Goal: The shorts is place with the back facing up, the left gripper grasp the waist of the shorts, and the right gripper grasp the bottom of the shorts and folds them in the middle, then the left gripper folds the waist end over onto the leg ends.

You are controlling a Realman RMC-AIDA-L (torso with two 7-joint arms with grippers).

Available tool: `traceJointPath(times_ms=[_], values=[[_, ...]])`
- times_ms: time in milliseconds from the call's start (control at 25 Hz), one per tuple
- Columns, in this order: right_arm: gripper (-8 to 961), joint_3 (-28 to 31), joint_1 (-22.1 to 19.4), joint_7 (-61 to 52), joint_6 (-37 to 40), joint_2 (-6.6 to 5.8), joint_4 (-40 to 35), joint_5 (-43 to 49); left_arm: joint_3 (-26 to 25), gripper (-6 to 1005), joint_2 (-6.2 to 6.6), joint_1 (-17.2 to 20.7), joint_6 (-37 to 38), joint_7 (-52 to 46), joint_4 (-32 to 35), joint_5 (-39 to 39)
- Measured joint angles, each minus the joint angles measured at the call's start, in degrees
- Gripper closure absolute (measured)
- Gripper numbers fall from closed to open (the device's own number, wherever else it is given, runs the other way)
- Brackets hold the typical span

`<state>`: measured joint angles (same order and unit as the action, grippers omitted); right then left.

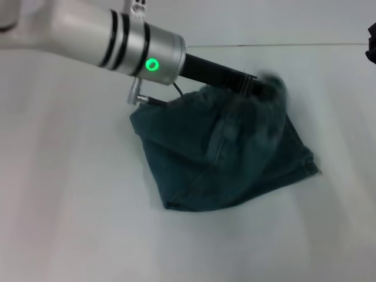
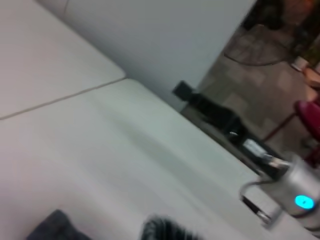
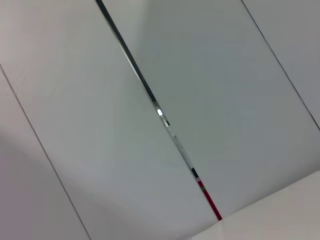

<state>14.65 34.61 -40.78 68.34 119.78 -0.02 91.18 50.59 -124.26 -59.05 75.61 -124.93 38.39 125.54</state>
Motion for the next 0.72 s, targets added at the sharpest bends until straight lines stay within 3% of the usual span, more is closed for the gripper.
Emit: traceJointPath(times_ms=[120,320,560,720], values=[[934,-0.3,-0.02,0.05,-0.39,0.1,0.22,0.19,1.58,767,0.02,0.38,-3.54,1.12,-2.38,-2.56],[934,-0.98,-0.05,0.38,-1.68,0.19,0.93,0.21,2.37,749,-0.01,1.98,-2.87,4.14,-2.95,-8.0],[934,-6.98,0.04,-1.6,-0.98,-0.1,-0.15,0.56,2.67,513,0.3,6.66,2.93,4.44,1.74,-10.84],[934,-19.82,-0.11,-17.11,4.36,-0.51,-10.02,4.98,2.16,322,0.63,14.4,7.22,4.52,9.1,-14.1]])
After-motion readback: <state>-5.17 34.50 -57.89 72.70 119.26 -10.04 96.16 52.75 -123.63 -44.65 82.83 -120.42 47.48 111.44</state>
